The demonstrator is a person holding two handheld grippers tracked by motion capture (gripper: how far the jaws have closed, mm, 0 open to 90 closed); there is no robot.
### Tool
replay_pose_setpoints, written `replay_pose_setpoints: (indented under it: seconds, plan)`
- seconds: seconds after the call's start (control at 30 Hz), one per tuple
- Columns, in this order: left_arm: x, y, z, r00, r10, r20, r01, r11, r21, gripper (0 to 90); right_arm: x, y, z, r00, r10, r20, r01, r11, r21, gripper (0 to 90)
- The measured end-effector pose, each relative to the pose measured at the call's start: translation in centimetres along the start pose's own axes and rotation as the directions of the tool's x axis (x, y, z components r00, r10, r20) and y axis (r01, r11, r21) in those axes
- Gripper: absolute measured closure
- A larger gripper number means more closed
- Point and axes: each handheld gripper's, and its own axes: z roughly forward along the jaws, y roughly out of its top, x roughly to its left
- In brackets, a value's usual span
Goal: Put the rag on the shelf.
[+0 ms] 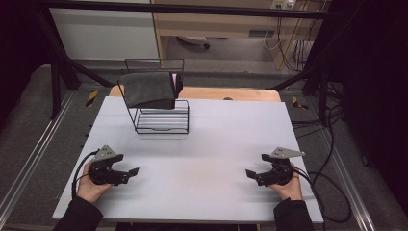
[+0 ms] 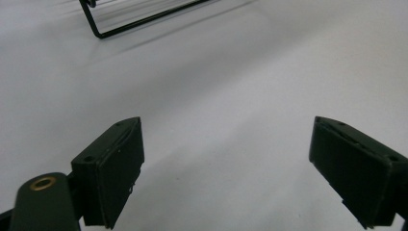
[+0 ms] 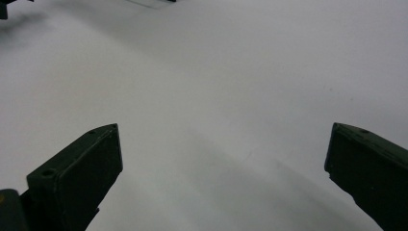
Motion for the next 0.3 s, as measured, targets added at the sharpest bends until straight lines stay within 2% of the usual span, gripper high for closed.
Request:
replay_pose_setpoints:
  seconds: [0.13, 0.3]
  plan:
    - [-0.05, -0.24, 0.05, 1.0000, 0.001, -0.006, -0.001, 1.0000, 0.006, 12.2, -0.07, -0.55, -0.42, 1.0000, 0.001, -0.004, -0.001, 1.000, 0.001, 0.4]
    - [-0.20, -0.32, 0.02, 0.9999, 0.004, 0.010, -0.004, 1.0000, 0.005, 11.2, -0.10, -0.64, -0.70, 1.0000, 0.004, -0.006, -0.004, 1.000, -0.015, 0.4]
